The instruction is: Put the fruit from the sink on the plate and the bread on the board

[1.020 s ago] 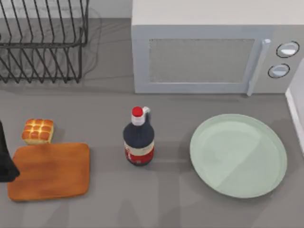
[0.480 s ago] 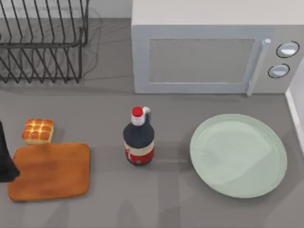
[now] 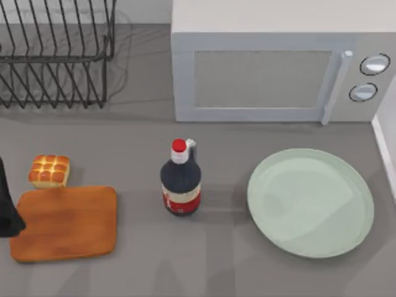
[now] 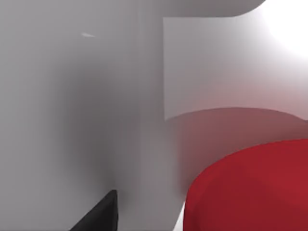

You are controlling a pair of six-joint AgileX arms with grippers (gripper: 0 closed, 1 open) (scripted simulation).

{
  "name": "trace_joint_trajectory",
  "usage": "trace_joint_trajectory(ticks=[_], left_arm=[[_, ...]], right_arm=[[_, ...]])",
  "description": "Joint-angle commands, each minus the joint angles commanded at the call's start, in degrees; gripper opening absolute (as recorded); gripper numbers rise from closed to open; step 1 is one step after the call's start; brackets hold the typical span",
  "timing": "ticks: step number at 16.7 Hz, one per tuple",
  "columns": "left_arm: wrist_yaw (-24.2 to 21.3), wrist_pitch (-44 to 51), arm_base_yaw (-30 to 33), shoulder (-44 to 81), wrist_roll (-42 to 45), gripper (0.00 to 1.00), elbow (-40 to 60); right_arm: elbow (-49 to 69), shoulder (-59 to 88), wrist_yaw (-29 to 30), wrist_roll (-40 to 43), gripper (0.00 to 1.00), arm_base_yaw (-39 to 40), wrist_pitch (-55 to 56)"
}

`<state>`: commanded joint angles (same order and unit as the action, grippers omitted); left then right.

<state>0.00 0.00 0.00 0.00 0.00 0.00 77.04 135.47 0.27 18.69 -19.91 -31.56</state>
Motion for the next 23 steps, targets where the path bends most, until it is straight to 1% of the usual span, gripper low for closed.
trace_joint_trajectory(ticks=[6,7,14,15,17,19,23], left_arm=[[0.0,0.0,0.0,0.0,0.0,1.0,0.0],[0.0,0.0,0.0,0.0,0.0,1.0,0.0],[0.0,0.0,0.0,0.0,0.0,1.0,0.0],[0.0,0.0,0.0,0.0,0.0,1.0,0.0],[0.0,0.0,0.0,0.0,0.0,1.0,0.0],[0.0,0.0,0.0,0.0,0.0,1.0,0.0],[0.0,0.0,0.0,0.0,0.0,1.0,0.0]], right_arm=[[0.0,0.0,0.0,0.0,0.02,0.0,0.0],[0.0,0.0,0.0,0.0,0.0,0.0,0.0],[0.0,0.0,0.0,0.0,0.0,0.0,0.0],[0.89,-3.64,-0.89,-0.52,0.0,0.12,-1.92],[1.42,-4.2,-0.9,-0.48,0.0,0.09,-2.88],[2.87,-6.22,-0.92,-0.43,0.0,0.06,-6.24],[6.64,-12.21,-0.99,-0.33,0.0,0.04,-17.07]])
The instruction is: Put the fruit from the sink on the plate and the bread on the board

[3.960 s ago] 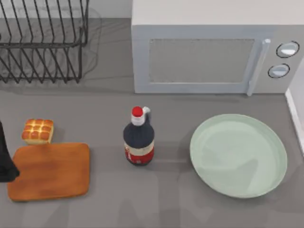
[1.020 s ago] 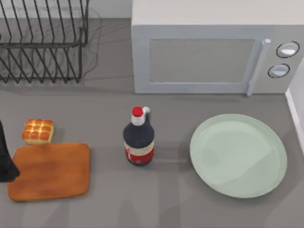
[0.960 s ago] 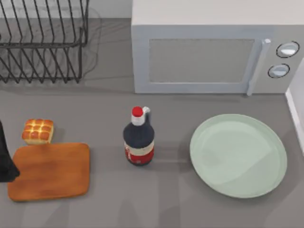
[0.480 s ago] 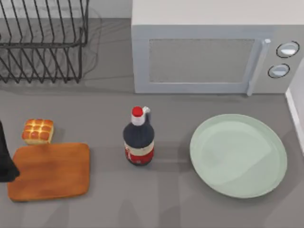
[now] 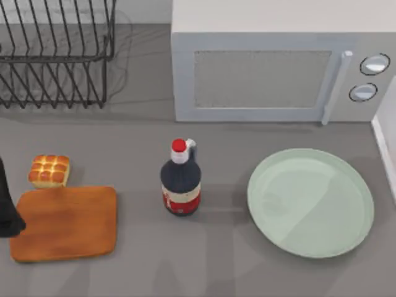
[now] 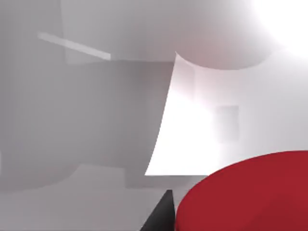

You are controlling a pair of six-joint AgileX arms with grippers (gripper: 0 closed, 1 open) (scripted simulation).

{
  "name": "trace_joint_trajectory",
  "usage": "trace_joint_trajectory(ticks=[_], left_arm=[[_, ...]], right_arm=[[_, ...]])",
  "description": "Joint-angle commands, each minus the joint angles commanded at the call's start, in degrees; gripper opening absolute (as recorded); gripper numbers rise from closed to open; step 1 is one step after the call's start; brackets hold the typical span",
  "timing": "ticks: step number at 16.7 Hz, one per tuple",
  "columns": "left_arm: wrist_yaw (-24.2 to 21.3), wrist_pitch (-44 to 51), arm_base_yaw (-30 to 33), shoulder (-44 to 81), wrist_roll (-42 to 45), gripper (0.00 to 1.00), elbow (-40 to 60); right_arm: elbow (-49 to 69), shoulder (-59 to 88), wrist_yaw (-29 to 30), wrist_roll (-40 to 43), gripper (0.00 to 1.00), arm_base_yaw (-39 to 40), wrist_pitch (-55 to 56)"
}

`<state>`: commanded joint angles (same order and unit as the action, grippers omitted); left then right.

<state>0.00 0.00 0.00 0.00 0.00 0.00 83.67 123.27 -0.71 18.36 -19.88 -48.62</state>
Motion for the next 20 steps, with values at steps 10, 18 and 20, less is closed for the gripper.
trace_joint_trajectory(ticks=[10,18,20], left_arm=[[0.0,0.0,0.0,0.0,0.0,1.0,0.0],[0.0,0.0,0.0,0.0,0.0,1.0,0.0],[0.0,0.0,0.0,0.0,0.0,1.0,0.0]], right_arm=[[3.36,-5.0,0.31,-2.3,0.0,1.94,-5.16],[9.47,-17.3,1.66,-19.04,0.0,17.99,-17.46],[10.07,-19.51,1.75,-24.18,0.0,23.44,-20.13]])
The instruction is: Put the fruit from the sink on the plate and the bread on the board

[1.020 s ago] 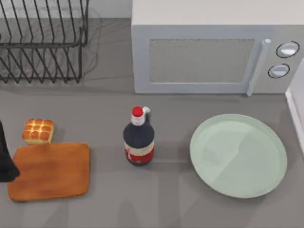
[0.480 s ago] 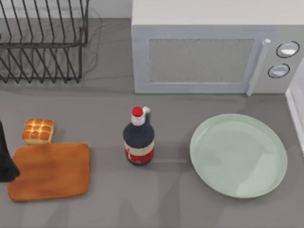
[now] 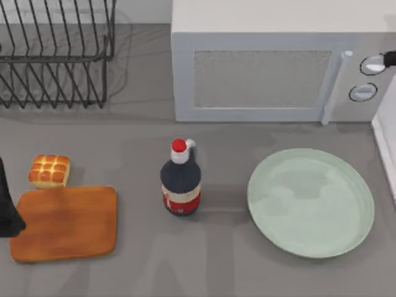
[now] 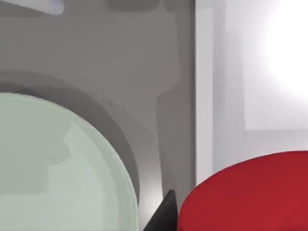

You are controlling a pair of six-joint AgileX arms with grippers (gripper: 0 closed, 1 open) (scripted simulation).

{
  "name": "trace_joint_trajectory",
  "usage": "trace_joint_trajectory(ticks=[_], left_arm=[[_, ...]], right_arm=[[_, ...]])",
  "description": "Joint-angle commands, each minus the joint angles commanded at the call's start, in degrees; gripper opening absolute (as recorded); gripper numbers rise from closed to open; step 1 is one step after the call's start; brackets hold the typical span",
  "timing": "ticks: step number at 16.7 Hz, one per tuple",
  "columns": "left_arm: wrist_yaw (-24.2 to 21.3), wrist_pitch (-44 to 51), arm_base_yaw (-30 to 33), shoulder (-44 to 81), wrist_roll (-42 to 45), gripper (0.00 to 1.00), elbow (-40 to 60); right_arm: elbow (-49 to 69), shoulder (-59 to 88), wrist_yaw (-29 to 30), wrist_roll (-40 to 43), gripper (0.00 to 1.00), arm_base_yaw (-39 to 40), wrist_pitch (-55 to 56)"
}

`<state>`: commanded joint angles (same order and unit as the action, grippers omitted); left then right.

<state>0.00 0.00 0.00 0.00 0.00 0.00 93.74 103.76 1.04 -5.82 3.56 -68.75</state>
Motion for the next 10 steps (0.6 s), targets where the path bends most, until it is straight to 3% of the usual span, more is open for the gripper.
trace_joint_trajectory(ticks=[6,10], left_arm=[[0.0,0.0,0.0,0.0,0.0,1.0,0.0],[0.0,0.0,0.0,0.0,0.0,1.0,0.0]], right_arm=[[-2.02,-1.72,-0.62,-13.88,0.0,16.13,-3.99],[-4.57,1.25,-0.98,-20.1,0.0,22.27,-3.24]])
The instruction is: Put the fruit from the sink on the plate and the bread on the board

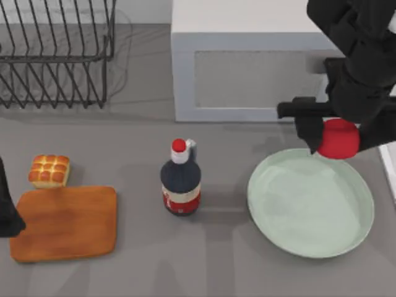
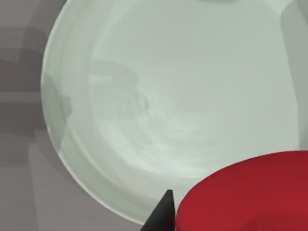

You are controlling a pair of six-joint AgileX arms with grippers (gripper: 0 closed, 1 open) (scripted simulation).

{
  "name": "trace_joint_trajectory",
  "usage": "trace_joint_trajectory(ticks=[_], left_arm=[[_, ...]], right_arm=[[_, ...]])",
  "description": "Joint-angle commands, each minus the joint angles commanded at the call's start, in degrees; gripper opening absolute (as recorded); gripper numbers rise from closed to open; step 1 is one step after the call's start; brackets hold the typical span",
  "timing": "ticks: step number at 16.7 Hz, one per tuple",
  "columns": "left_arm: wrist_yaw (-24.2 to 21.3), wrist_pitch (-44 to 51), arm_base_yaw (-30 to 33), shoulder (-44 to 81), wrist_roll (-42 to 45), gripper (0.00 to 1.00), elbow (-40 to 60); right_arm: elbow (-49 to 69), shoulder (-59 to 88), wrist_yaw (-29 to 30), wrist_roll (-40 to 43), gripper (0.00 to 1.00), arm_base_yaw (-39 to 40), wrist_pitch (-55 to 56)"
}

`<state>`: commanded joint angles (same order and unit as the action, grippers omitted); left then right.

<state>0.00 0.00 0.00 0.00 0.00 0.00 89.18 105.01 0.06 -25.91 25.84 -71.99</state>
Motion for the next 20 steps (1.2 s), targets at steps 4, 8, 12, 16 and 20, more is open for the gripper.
trace_joint_trajectory(ticks=[4,8,12,16,20], left_arm=[[0.0,0.0,0.0,0.0,0.0,1.0,0.0],[0.0,0.0,0.0,0.0,0.0,1.0,0.0],[0.0,0.0,0.0,0.0,0.0,1.0,0.0],[0.0,0.0,0.0,0.0,0.0,1.0,0.0],[0.0,0.0,0.0,0.0,0.0,1.0,0.0]], right_arm=[[-1.0,2.19,-0.02,-2.07,0.0,1.31,1.02],[-1.0,2.19,-0.02,-2.07,0.0,1.31,1.02],[-1.0,2.19,-0.02,-2.07,0.3,1.31,1.02],[-1.0,2.19,-0.02,-2.07,0.6,1.31,1.02],[-1.0,2.19,-0.02,-2.07,0.9,1.31,1.02]])
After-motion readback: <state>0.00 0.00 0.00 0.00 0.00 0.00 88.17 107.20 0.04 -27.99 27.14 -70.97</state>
